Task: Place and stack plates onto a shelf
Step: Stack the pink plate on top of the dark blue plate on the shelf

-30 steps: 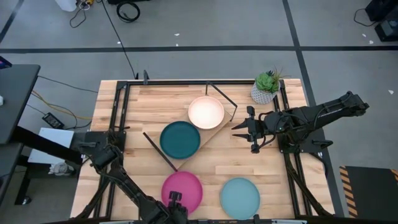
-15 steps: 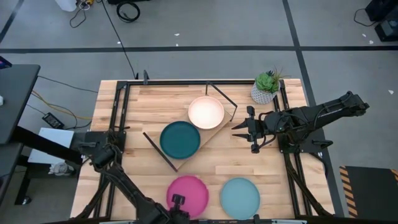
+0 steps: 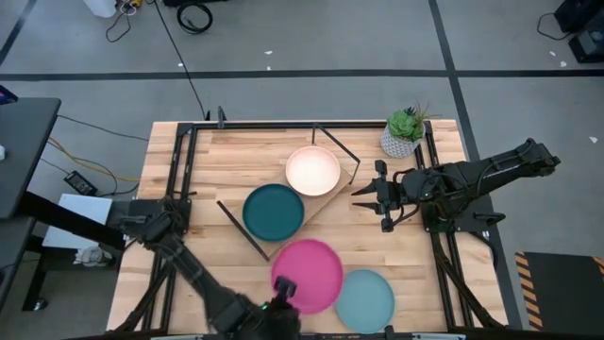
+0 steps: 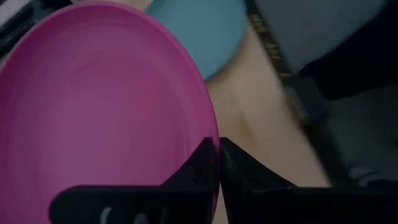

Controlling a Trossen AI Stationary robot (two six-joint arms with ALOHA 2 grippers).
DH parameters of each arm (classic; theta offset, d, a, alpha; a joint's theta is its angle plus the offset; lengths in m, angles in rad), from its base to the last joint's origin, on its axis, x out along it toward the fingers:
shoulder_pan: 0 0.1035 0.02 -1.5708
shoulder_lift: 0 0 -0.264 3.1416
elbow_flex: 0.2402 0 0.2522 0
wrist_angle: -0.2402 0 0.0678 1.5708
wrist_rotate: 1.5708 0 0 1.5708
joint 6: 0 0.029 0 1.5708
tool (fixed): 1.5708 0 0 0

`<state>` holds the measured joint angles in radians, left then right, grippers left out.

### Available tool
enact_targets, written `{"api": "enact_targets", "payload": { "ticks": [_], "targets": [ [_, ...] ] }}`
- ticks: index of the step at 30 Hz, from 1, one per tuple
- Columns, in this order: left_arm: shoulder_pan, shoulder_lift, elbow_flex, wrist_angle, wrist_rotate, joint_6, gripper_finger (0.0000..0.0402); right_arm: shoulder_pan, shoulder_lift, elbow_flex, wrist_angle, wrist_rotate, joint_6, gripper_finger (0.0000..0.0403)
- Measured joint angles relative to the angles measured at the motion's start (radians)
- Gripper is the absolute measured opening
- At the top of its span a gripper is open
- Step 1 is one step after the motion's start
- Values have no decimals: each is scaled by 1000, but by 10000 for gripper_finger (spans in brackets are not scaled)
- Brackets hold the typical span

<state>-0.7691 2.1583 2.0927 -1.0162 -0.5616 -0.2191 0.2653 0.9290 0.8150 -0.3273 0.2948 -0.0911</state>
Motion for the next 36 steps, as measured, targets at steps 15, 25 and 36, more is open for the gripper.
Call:
{"api": "enact_targets", "payload": {
  "ticks": [15, 25, 36],
  "targets": [
    [352, -19, 3, -65, 211, -267, 23, 0, -34, 0, -20, 1, -17, 116],
    [380, -19, 2, -277, 216, -599, 27, 1, -35, 0, -33, -7, -14, 116],
    [404, -19, -20, -332, 206, -813, 39, 1, -35, 0, -33, -35, 5, 116]
  ]
}}
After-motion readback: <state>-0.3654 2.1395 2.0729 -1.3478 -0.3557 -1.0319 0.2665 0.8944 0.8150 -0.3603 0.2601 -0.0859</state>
